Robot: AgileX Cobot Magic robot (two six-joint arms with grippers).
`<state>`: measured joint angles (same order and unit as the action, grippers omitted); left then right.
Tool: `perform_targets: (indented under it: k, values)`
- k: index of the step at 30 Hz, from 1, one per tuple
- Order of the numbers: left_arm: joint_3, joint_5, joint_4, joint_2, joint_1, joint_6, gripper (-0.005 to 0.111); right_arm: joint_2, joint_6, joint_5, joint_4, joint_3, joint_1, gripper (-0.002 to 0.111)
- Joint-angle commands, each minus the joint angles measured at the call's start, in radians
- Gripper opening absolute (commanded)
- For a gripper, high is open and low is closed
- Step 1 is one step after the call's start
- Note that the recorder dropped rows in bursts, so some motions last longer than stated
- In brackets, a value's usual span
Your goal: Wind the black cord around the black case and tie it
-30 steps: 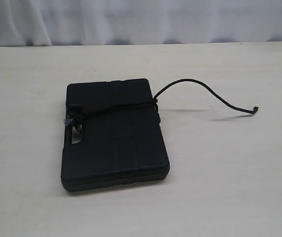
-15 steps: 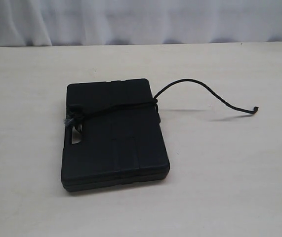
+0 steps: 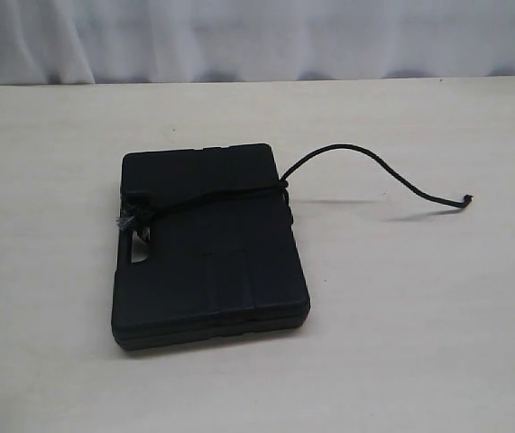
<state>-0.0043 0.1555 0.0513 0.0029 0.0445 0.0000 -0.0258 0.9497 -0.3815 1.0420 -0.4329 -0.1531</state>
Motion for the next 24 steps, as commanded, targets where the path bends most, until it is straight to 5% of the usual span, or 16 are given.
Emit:
perform_targets:
  k: [1,24]
  values:
    - [0.004,0.126,0.044,-0.003,0.000,0.006,0.000,0.005,-0.006,-0.010,-0.008,0.004,-0.001,0.004]
    - [0.004,0.153,0.042,-0.003,0.000,-0.039,0.000,0.005,-0.006,-0.010,-0.008,0.004,-0.001,0.004]
